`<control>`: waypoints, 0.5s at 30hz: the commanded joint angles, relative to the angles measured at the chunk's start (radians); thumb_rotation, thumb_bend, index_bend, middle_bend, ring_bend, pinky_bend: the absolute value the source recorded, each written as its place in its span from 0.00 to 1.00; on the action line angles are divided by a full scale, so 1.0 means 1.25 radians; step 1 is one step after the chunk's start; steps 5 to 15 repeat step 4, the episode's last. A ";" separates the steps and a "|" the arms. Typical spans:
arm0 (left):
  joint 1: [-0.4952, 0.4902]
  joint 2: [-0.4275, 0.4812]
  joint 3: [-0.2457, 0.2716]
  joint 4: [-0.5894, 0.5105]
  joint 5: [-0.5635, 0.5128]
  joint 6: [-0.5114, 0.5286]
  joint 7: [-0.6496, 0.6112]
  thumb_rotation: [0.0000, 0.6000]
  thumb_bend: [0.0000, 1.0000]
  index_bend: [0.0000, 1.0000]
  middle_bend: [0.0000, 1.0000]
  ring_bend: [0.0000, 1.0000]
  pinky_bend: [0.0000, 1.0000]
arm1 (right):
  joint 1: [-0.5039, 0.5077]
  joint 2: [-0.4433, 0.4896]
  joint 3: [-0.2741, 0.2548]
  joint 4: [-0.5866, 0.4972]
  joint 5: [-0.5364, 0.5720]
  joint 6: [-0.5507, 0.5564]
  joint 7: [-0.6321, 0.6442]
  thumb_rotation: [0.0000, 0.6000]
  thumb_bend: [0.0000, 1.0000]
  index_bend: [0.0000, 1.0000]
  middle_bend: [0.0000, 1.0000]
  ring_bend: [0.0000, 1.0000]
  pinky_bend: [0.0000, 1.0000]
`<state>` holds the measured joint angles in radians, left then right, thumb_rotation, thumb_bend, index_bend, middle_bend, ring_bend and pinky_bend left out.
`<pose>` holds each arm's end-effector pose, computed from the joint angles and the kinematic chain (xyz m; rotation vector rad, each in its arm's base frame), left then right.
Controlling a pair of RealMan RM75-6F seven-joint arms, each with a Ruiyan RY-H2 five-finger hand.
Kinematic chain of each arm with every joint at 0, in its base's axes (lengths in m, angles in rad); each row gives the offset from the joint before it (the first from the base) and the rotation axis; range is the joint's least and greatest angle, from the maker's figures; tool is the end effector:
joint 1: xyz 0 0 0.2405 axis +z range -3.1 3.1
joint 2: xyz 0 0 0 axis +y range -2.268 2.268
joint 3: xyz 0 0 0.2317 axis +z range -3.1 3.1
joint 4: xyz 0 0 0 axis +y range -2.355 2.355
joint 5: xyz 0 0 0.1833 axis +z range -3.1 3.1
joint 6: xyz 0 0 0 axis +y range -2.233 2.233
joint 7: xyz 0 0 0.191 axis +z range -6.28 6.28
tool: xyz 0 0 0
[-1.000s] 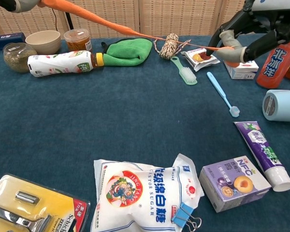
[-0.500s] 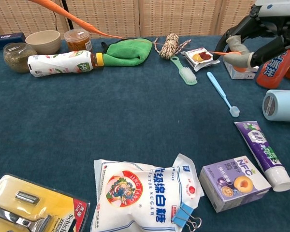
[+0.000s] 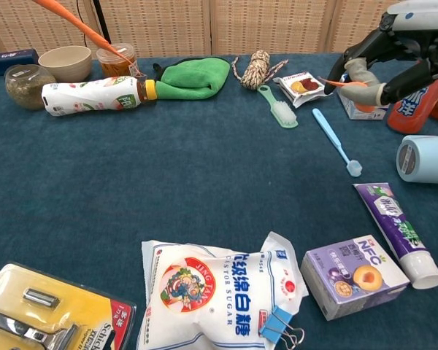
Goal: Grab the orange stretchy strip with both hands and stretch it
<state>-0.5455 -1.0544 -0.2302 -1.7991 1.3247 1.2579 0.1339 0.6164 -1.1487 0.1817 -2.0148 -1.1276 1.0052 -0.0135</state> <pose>-0.1295 0.3449 0.1760 -1.5862 -0.7270 -1.1724 -0.1005 -0.3105 0.0766 1.7289 -1.3930 1.1886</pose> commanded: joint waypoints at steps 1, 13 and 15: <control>0.000 0.000 0.000 -0.003 0.003 0.001 0.001 1.00 0.50 0.72 0.27 0.24 0.10 | 0.000 -0.001 0.001 0.000 -0.001 -0.001 0.002 1.00 0.63 0.75 0.35 0.32 0.08; 0.000 -0.001 0.000 -0.007 0.009 0.002 0.004 1.00 0.50 0.72 0.27 0.24 0.10 | 0.000 -0.002 0.001 0.000 -0.002 -0.002 0.003 1.00 0.63 0.75 0.35 0.32 0.08; 0.000 -0.001 0.000 -0.007 0.009 0.002 0.004 1.00 0.50 0.72 0.27 0.24 0.10 | 0.000 -0.002 0.001 0.000 -0.002 -0.002 0.003 1.00 0.63 0.75 0.35 0.32 0.08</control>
